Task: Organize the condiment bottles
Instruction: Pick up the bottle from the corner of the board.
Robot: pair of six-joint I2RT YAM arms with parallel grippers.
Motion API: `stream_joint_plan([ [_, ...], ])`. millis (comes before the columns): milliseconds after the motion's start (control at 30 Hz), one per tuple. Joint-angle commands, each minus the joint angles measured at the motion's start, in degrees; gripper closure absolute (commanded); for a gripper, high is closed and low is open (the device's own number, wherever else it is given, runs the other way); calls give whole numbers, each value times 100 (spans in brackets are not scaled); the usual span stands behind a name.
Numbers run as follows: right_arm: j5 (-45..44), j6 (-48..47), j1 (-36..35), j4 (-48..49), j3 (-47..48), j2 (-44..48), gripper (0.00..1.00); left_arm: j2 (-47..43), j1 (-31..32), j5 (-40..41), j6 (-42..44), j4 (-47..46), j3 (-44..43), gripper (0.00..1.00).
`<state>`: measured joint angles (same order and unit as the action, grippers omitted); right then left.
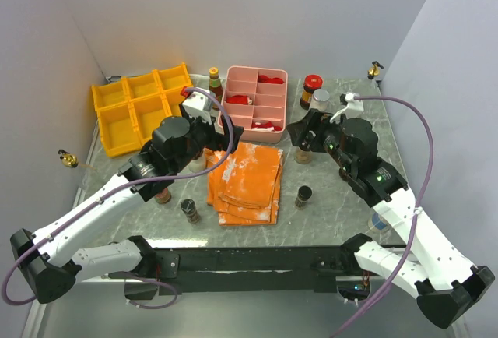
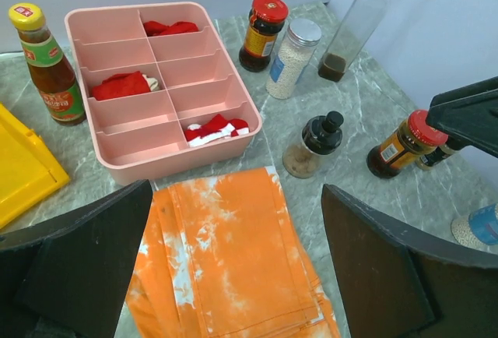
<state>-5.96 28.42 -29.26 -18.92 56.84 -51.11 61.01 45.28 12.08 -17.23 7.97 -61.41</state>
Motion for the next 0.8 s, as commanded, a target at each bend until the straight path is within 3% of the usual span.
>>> stream_joint_plan([
  [0, -222, -92, 7, -6, 46, 128, 0, -151, 34, 163, 27, -234, -82, 4],
  [333, 24, -30, 7, 64, -138, 198, 0, -107, 34, 962, 45, -287, -3, 4],
  [467, 199, 49, -1, 2, -182, 233, 0, -20, 25, 2409, -577, -60, -108, 4],
  [567, 288, 102, 8, 2, -261, 304, 0, 51, 16, 3026, -938, 125, -354, 1],
  [667, 446, 93, -1, 2, -322, 330, 0, 488, -124, 4221, -1569, 1160, -1082, 1],
  [700, 490, 93, -1, -24, -314, 339, 0, 612, -203, 4737, -1790, 2086, -1597, 1],
  [767, 534, 93, 7, -33, -331, 382, 0, 841, -536, 5101, -2438, 2900, -2049, 2],
])
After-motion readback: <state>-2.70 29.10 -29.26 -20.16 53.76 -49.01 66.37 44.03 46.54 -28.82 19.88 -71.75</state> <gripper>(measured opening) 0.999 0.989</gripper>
